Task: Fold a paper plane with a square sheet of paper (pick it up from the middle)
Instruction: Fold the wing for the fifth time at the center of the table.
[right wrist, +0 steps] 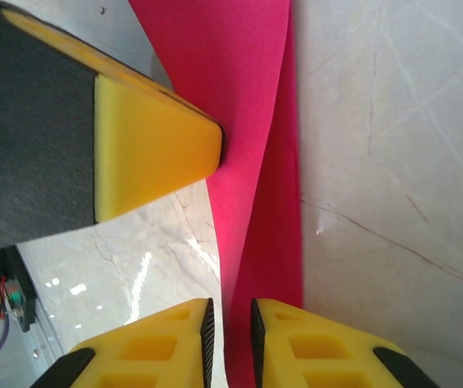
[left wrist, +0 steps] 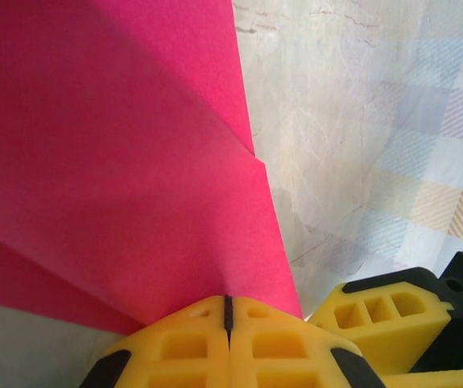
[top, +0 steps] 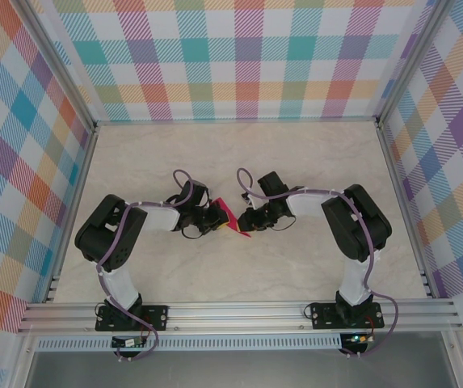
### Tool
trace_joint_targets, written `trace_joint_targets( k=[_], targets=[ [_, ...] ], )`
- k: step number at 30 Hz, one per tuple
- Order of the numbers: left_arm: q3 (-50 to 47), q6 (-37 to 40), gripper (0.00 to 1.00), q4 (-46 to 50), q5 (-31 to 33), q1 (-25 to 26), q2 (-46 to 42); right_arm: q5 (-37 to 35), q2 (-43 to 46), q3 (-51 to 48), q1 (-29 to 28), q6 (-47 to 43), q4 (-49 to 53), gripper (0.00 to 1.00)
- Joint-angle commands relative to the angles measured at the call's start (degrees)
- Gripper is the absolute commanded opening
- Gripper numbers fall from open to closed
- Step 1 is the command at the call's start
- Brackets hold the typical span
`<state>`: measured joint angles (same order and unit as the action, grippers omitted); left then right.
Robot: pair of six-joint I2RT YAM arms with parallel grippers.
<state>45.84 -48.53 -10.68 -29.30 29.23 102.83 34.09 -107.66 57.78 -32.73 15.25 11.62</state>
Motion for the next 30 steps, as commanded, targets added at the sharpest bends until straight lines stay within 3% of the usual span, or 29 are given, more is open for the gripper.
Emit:
trace_joint_targets(
  k=[1, 13, 30],
  targets=[
    [1.0, 1.0, 0.05, 1.8, 1.5, 0.5, 1.2, 0.2, -0.3, 1.2, -0.4, -3.8, 2.7, 0.21],
    [2.2, 1.7, 0.05, 3.0, 1.6, 0.5, 0.8, 0.1, -1.9, 1.1, -0.3, -2.4, 1.8, 0.06],
    [-0.3, 2.1, 0.07, -0.7, -1.9, 0.8, -2.7, 8.7, -3.9, 2.6, 0.9, 5.7, -2.3, 0.04]
  ],
)
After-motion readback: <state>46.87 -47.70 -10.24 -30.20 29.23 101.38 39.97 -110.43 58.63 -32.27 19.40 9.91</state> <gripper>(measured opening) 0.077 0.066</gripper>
